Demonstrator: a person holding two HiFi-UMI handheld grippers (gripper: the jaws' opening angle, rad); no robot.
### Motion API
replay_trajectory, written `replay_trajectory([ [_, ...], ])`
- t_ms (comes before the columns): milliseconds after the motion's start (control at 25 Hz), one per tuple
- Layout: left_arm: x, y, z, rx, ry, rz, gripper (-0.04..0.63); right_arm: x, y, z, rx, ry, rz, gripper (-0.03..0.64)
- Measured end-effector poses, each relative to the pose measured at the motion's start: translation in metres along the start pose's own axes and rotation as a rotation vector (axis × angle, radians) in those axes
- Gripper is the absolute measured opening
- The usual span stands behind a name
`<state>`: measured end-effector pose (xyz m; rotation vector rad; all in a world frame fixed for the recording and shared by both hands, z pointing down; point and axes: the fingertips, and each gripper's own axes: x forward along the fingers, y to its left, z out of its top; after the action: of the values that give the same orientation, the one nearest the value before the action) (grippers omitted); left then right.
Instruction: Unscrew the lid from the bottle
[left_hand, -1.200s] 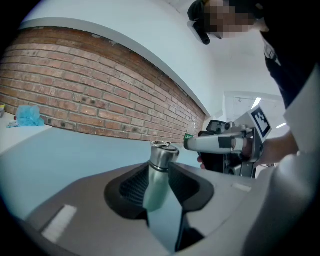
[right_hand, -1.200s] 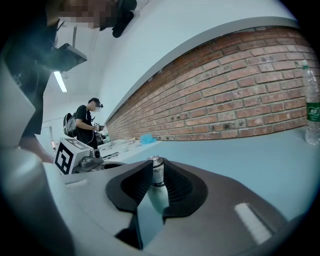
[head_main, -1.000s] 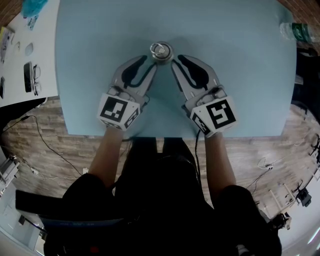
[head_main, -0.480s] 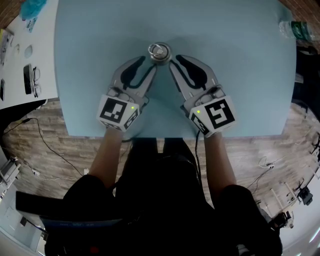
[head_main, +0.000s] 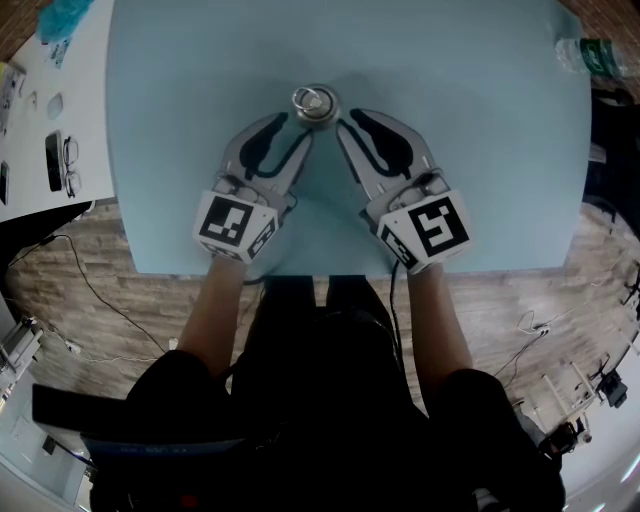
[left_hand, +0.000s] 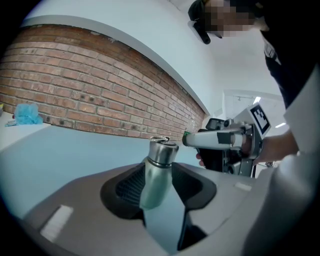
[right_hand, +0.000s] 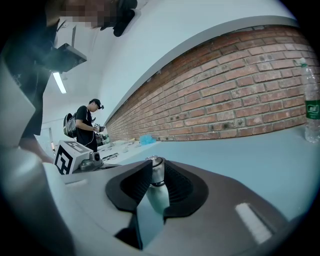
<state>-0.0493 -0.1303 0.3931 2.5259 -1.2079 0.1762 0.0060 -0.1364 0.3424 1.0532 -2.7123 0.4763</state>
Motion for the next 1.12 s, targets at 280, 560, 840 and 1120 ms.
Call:
replay_trajectory([
  [280,0.001,0.0,-0.002,0.001,0.009,0.002,0.179,0.0,0.0,-0.001,0.002,0.002,0.0,0.078],
  [560,0.0,0.001,-0.006,0.007,0.021,0.007,0.195,0.0,0.0,-0.001,0.006,-0.002,0.002,0.087],
  [840,0.003,0.001,-0.009,0.022,0.029,0.005,0.206,0.003,0.001,-0.002,0.002,0.003,0.0,0.091],
  [1120,0.005,0.002,-0.011,0.022,0.034,0.011,0.212,0.003,0.002,-0.003,0.009,0.004,0.004,0.091],
])
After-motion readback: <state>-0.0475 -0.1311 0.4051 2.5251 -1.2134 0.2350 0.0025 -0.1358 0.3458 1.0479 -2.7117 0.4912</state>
